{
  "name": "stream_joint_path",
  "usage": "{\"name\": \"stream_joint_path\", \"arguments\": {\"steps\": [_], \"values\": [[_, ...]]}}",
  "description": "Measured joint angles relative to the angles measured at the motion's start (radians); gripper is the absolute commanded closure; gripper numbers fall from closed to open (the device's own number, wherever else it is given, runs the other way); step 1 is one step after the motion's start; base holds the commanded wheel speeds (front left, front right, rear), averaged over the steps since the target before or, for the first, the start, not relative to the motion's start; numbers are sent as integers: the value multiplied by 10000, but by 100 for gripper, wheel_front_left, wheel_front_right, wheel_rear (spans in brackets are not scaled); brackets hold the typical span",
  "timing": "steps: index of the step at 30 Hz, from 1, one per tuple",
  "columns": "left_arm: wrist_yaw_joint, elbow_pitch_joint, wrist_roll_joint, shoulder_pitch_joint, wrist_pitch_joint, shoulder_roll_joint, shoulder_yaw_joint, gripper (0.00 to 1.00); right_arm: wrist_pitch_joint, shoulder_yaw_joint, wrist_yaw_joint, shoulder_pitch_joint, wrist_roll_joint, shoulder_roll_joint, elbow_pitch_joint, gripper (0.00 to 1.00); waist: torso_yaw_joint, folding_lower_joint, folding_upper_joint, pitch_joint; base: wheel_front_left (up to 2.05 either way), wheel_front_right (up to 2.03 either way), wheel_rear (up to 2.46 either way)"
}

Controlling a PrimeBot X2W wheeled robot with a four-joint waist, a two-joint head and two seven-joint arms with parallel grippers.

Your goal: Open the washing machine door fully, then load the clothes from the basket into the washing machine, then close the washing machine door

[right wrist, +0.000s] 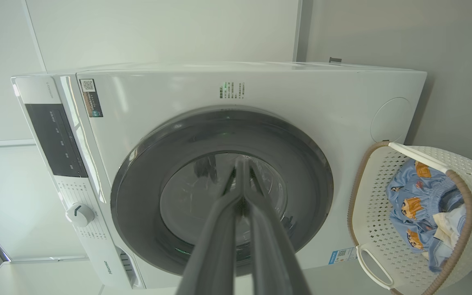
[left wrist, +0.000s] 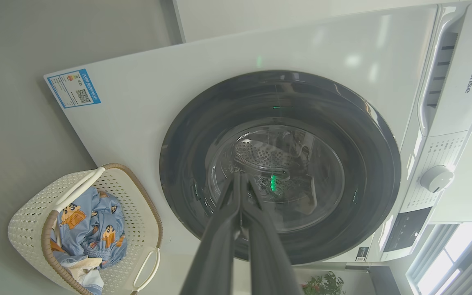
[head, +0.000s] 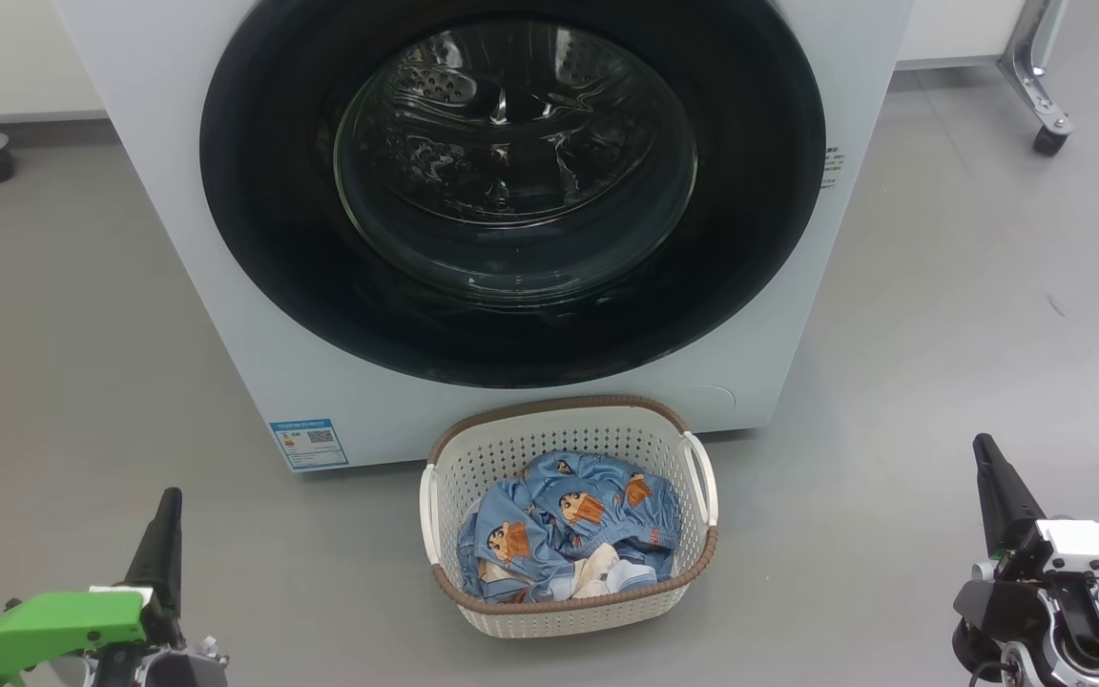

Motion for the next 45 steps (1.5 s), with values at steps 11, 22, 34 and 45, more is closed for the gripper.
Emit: {"name": "stream_joint_path", "arguments": {"steps": [11,22,34,45], "values": [[0,0,0,0,0,0,0,100,0,-12,2,0,-13,4,0,100,0,0,0,0,0,0,0],[0,0,0,0,0,0,0,100,0,-17,0,0,-15,8,0,100,0,0,0,0,0,0,0],[6,533,2,420,0,-190,-17,0,-4,2,-6,437,-8,288,483,0,0,-1,0,0,0,0,0],[6,719,56,697,-270,-301,-157,0,-197,138,-8,732,-105,431,625,0,6,-1,0,13,0,0,0]]}}
